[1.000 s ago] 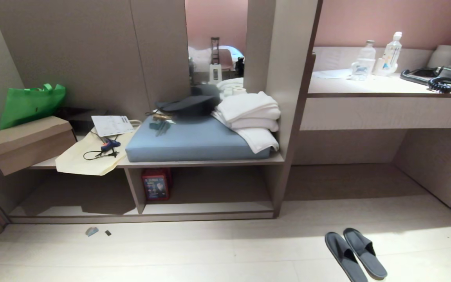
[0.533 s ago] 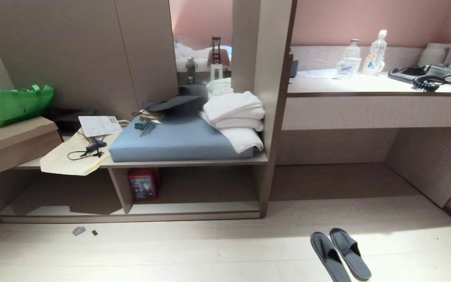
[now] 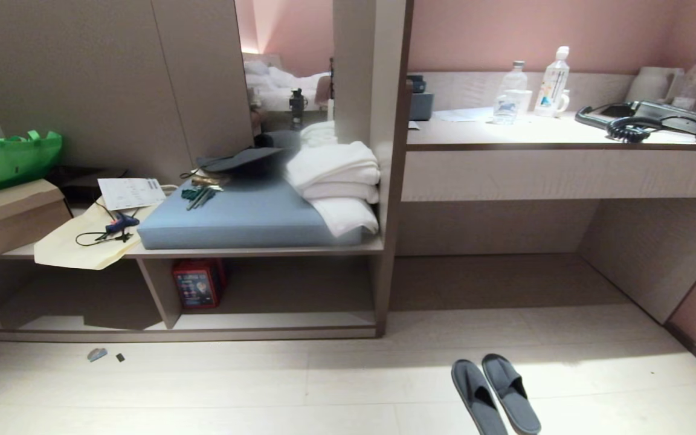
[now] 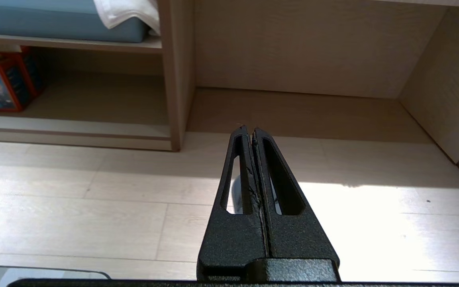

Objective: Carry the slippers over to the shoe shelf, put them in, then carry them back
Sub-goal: Pick up the slippers on the floor

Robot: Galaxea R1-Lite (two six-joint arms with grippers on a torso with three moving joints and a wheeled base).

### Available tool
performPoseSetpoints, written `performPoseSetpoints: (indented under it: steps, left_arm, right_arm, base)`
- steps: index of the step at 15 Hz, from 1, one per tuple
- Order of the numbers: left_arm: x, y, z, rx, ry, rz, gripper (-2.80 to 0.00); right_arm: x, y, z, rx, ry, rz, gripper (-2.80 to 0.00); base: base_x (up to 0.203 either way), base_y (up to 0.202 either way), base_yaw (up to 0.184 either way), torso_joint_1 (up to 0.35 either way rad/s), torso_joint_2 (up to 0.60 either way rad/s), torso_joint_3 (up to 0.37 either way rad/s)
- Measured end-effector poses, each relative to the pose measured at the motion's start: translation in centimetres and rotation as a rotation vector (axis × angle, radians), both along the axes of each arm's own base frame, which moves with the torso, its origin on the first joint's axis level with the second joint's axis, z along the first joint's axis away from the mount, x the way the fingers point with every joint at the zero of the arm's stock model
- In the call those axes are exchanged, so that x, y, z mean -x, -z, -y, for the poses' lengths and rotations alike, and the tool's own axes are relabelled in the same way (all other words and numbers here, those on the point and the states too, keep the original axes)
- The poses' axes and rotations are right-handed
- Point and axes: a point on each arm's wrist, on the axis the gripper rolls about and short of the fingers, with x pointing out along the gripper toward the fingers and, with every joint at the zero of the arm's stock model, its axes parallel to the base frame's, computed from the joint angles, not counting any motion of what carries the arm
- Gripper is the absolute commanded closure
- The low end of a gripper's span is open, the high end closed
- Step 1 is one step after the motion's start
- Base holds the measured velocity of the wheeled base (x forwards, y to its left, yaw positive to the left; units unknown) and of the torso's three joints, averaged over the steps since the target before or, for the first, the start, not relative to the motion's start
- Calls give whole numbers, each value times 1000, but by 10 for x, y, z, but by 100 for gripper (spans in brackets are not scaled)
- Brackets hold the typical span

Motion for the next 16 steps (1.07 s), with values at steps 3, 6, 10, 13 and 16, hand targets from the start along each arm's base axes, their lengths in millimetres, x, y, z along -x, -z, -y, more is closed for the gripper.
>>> performPoseSetpoints:
  steps: [3, 6, 10, 13, 16]
  left_arm:
    - [0, 0, 0, 0, 0, 0, 0]
    - [0, 0, 0, 0, 0, 1, 0]
    - [0, 0, 0, -1, 0, 0, 0]
    - [0, 0, 0, -2, 0, 0, 0]
    - [0, 0, 0, -1, 0, 1, 0]
  right_arm:
    - [0, 0, 0, 0, 0, 0, 0]
    - [0, 0, 0, 0, 0, -1, 0]
    - [0, 0, 0, 0, 1, 1, 0]
    - [0, 0, 0, 0, 0, 0, 0]
    - [0, 0, 0, 0, -1, 0, 0]
  base:
    - [0, -195, 1, 3, 3, 1]
    - [0, -136, 3, 4, 3, 0]
    - [0, 0, 0, 0, 0, 0]
    - [0, 0, 0, 0, 0, 0]
    - [0, 0, 0, 1, 1, -9]
